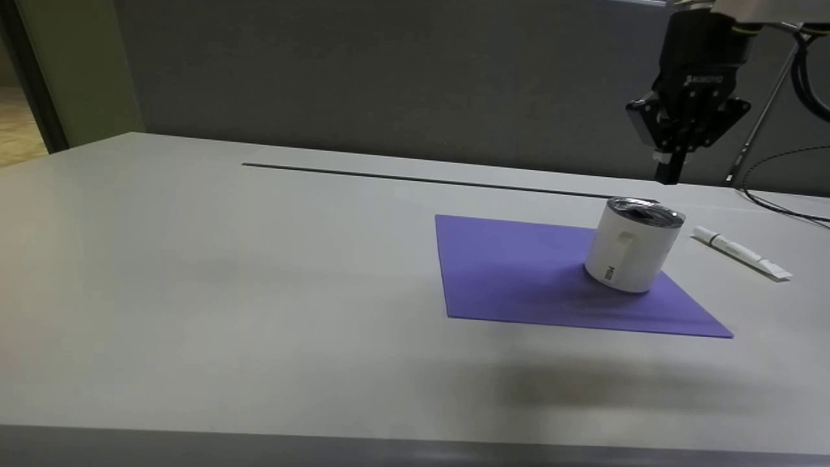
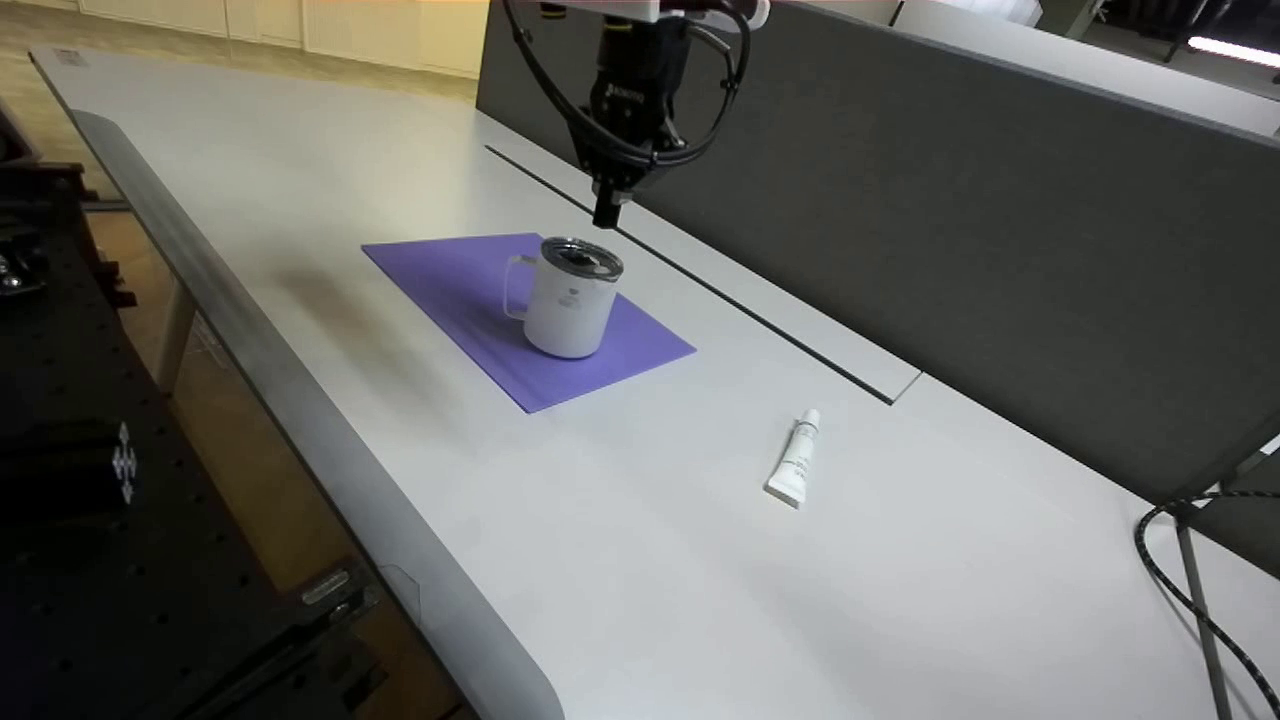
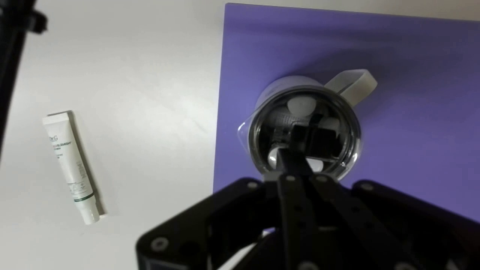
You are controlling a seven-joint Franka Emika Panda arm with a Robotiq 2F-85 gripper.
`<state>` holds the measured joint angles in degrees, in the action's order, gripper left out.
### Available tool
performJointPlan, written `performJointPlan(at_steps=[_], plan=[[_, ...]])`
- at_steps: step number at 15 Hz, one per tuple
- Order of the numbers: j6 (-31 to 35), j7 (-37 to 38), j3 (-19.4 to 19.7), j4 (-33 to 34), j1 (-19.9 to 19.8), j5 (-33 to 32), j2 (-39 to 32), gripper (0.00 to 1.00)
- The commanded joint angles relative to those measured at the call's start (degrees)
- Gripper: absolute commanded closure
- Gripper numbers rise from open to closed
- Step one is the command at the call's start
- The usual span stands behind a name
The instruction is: Slide the black thing on the top of the cup
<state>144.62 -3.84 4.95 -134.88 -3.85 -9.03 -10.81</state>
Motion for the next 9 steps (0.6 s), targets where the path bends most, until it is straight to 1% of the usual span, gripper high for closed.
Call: performJointPlan(at_steps=[1,9], plan=[[1.81,3.74,0.34,-0.86,0.93,-1.56,-0.52,1.0],[4.43,5.1,0.77,-1.08,1.81,-3.17,-3.09,1.0]])
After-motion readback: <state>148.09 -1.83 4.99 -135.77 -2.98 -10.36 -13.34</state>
